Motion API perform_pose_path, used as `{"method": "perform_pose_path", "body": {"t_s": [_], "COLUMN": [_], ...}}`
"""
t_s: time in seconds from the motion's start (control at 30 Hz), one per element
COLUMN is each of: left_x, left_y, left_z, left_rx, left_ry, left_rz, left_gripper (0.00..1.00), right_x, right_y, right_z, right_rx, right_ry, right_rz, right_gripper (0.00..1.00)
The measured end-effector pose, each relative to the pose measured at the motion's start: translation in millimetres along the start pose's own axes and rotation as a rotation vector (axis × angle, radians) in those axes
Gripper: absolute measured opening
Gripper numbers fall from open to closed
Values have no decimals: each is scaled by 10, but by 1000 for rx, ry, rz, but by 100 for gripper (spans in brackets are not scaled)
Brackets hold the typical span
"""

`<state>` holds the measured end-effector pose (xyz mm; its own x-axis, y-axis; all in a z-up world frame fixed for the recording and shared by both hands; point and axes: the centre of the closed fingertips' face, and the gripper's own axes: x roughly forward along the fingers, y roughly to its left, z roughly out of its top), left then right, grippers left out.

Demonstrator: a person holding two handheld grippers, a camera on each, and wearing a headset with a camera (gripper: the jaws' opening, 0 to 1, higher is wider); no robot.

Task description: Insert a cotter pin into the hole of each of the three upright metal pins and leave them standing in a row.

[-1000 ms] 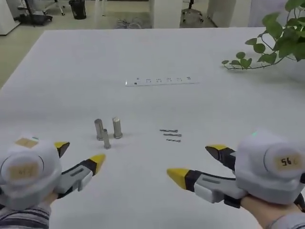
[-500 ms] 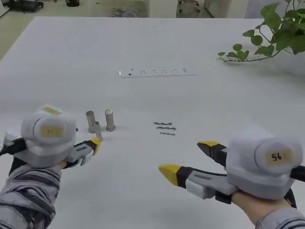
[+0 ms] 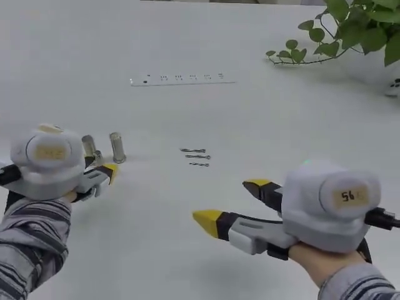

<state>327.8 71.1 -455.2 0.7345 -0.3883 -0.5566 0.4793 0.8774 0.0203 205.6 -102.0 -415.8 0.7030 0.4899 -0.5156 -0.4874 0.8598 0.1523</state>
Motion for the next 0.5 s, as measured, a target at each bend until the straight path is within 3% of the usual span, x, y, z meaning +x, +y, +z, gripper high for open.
{"method": "perform_pose_path", "body": {"t_s": [0.23,0.5], "left_x": [100,126], "left_y": [70,74], "left_z": [-7,-19], "left_rx": [-30,-32], "left_ry": [-5,-6], "left_rz": [-2,-11], "left_gripper": [12,6], "right_x": [94,149], "right_y": [28,48], "right_z": [-27,-9], "right_rx": [-6,-11], "right_ry": [22,27], "right_rz": [12,15], "right_gripper": [60,60]}}
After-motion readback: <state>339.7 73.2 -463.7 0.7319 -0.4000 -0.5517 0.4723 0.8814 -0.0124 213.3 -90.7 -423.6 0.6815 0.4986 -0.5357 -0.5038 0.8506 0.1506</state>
